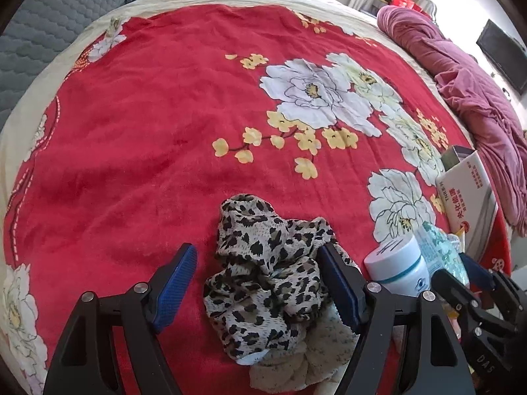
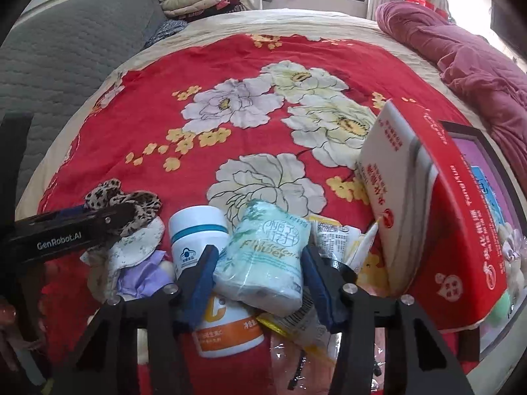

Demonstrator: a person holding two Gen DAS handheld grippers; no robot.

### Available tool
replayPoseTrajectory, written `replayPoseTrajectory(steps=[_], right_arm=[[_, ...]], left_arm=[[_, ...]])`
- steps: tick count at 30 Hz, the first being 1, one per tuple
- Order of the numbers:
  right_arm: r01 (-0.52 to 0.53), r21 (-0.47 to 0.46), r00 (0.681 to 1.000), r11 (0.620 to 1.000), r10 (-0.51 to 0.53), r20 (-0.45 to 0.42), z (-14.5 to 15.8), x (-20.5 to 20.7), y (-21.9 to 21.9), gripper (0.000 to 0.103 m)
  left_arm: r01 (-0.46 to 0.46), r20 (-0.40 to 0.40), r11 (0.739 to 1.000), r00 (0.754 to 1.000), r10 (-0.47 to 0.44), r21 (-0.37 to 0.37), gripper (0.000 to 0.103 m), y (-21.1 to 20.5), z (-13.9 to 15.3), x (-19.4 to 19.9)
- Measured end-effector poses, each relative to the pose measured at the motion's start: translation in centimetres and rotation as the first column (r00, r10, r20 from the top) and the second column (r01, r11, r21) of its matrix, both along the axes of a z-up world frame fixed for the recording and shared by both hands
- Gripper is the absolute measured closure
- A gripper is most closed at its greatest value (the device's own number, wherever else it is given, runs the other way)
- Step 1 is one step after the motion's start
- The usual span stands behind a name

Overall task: Organize soft objects
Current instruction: 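Grasp the leopard scrunchie with left tool while right tool grasps the green tissue pack, then carry the scrunchie and tissue pack over the pink tray and lower them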

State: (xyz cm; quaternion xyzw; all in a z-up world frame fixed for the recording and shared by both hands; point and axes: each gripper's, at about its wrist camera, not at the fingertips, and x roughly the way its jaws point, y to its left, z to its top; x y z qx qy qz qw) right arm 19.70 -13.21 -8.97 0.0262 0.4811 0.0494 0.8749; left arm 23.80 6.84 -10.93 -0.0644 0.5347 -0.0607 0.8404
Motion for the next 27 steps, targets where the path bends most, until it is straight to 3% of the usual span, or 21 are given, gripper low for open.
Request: replayPoseTrajectory(steps=[2, 4, 6, 10, 19, 27], right_arm=[[0.003, 0.012, 1.000, 1.000, -0.003, 0.000, 0.0, 0.0, -0.1, 0.053], [0.004, 0.032, 1.000, 0.999, -0.004, -0.003, 0.0, 0.0, -0.4, 0.057], [0.006, 0.048, 1.000, 0.999, -0.007, 0.001, 0.2, -0.2, -0.6, 0.057], [-0.002, 0.068, 1.000, 0.998, 0.001, 0.011, 0.9, -0.9, -0.9, 0.057], [-0.016, 0.102, 0.998, 0.995, 0.008, 0.070, 4.0, -2.5, -1.9, 0.057], [-0.011, 0.118, 0.990, 0.993, -0.006, 0.141, 8.0, -5.0, -4.0, 0.057]], left_arm=[[0.009, -0.001, 1.000, 1.000, -0.009, -0.003, 0.034, -0.1, -0.1, 0.0], [0.015, -0.005, 1.000, 1.000, -0.016, -0.025, 0.057, -0.1, -0.2, 0.1], [0.016, -0.003, 0.999, 1.000, -0.016, -0.031, 0.072, -0.2, -0.1, 0.0], [0.026, 0.016, 0.998, 1.000, -0.025, -0.052, 0.085, -0.3, 0.6, -0.5], [0.045, 0.085, 0.996, 0.996, -0.038, -0.074, 0.086, -0.9, 4.4, -2.9], [0.115, 0.173, 0.993, 0.979, -0.106, -0.042, 0.086, -4.8, 9.8, -6.1]])
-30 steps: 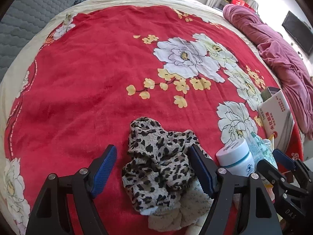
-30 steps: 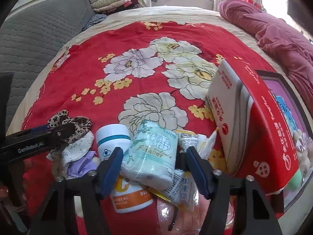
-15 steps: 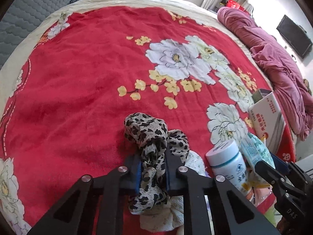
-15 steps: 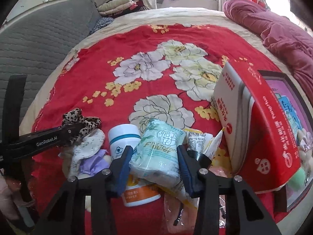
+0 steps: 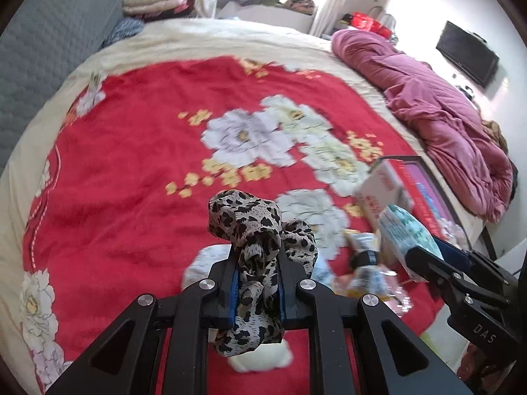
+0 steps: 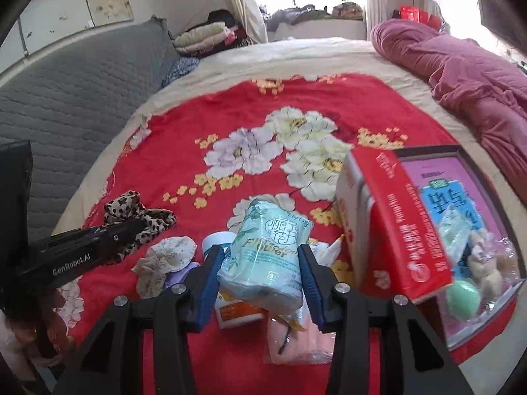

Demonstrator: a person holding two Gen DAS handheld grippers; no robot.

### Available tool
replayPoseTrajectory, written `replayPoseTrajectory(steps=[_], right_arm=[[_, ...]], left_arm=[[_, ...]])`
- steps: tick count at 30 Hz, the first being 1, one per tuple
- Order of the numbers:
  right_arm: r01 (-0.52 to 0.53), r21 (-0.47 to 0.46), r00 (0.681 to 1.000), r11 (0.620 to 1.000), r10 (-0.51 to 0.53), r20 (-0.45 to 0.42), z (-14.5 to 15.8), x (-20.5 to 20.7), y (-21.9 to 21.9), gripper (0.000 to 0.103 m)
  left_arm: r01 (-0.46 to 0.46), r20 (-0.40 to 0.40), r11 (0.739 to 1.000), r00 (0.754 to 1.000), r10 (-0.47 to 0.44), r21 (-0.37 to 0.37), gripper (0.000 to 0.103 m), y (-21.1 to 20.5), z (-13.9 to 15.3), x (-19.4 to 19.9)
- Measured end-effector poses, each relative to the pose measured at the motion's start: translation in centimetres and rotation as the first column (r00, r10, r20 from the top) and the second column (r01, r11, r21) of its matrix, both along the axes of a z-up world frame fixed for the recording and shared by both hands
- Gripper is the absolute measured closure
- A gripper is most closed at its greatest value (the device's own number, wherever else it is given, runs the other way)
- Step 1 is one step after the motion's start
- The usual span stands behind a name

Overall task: Organize soft objects
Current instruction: 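Carry the scrunchie and tissue pack over the pink tray and lower them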

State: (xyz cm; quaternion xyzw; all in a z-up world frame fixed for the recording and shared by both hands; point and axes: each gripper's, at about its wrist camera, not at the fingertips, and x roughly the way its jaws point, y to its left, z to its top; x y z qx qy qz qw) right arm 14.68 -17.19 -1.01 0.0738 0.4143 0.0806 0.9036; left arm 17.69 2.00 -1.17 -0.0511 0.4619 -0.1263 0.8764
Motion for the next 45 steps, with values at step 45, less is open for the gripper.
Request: replayPoseTrajectory(steps=[45], right_arm=[[0.351, -0.003, 0.927, 0.936, -0.348, 0.138, 4.5, -9.8, -26.4, 0.057]], left_arm=[[0.321, 0.054, 0.944, 0.944, -0.326, 0.080, 0.086, -28.7, 4.2, -4.9]])
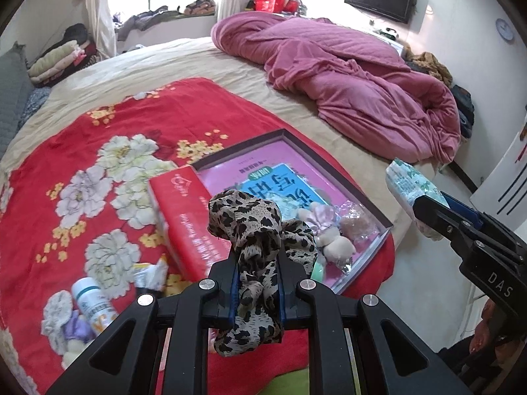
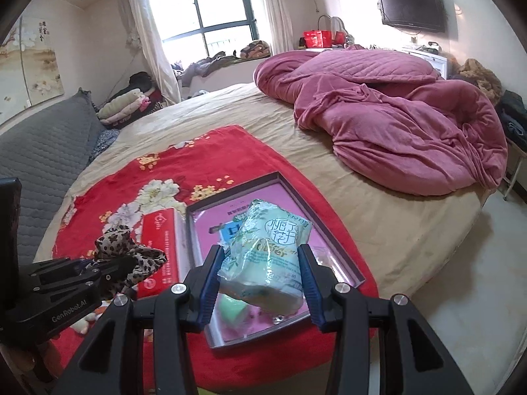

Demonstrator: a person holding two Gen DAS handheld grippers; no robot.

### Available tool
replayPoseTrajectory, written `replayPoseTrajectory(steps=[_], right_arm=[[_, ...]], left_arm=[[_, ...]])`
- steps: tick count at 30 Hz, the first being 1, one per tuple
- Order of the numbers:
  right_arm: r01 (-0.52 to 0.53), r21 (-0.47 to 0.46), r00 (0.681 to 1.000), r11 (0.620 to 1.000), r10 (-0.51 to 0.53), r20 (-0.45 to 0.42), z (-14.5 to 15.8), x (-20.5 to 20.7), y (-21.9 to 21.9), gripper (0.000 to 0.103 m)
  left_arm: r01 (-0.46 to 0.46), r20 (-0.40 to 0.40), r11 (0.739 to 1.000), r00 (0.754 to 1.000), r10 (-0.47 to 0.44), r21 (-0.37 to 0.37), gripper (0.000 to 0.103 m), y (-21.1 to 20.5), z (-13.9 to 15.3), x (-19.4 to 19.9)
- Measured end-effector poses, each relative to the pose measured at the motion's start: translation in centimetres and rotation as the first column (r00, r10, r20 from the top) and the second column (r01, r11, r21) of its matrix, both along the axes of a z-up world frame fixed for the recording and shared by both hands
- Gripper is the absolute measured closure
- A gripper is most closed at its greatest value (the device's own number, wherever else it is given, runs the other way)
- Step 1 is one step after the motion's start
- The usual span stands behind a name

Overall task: Organize soft objects
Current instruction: 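Carry the scrunchie and tissue pack over the pink tray and lower them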

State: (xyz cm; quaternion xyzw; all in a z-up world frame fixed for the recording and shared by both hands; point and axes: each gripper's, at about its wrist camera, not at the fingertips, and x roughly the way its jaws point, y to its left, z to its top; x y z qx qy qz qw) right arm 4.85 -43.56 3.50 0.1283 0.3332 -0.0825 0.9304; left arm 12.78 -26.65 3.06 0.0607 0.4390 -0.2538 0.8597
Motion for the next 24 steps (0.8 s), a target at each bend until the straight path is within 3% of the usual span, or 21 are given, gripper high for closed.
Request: replayPoseTrajectory(steps=[24], right_arm=[[-0.049, 0.014, 0.991, 0.999, 0.051, -0.124, -8.3, 5.9, -3.0, 0.057]], left_arm=[[0.081, -0.075, 0.990, 0.995, -0.073, 0.114, 0.086, -8.9, -7.7, 5.1]])
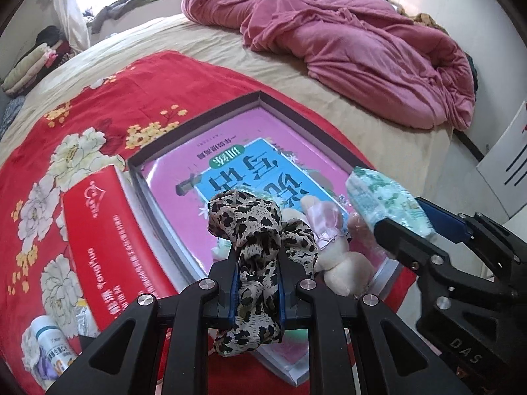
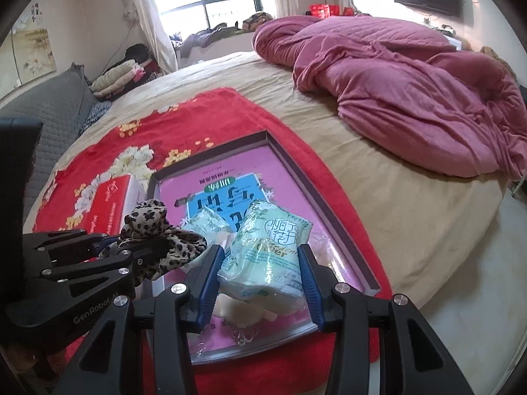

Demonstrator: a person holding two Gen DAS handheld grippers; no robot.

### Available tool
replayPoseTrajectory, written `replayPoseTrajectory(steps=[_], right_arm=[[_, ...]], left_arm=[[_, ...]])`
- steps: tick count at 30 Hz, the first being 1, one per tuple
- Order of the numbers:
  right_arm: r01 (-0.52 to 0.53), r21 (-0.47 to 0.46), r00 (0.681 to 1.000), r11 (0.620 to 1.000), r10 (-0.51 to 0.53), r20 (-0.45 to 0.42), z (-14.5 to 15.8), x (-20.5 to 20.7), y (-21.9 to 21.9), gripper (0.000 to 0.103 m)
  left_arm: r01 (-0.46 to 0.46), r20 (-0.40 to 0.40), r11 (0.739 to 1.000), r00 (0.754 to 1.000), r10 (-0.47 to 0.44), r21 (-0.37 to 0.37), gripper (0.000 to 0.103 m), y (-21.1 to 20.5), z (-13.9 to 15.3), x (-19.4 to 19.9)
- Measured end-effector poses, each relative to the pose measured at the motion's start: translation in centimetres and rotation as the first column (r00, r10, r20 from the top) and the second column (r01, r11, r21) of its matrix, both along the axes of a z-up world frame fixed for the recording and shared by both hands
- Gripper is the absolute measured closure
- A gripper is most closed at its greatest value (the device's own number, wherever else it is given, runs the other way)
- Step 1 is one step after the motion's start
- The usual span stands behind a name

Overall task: Organize soft objects
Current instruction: 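Carry the scrunchie and tissue pack over the pink tray and lower them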

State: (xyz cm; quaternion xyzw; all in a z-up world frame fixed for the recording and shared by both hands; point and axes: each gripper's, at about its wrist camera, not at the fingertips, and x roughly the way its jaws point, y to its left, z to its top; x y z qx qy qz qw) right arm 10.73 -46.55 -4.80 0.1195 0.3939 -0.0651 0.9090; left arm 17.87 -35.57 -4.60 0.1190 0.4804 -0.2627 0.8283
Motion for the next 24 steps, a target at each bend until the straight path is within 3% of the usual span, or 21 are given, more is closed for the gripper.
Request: replayPoseTrajectory(steps=[11, 24], right_arm=[[-0.006, 0.035, 1.000, 0.999, 0.007, -0.022, -2.0, 1.5, -0.7, 0.057], [-0.031, 0.017, 0.999, 0.999, 0.032, -0.036, -1.8, 2.2, 0.1, 0.056]], left_arm=[[0.009, 0.005, 1.000, 1.000, -0.010, 0.020, 0.084, -0.8, -1.2, 0.5], [-0.010, 0.003, 0.999, 1.000, 0.010, 0.032, 0.081, -0.4, -1.9, 1.1]])
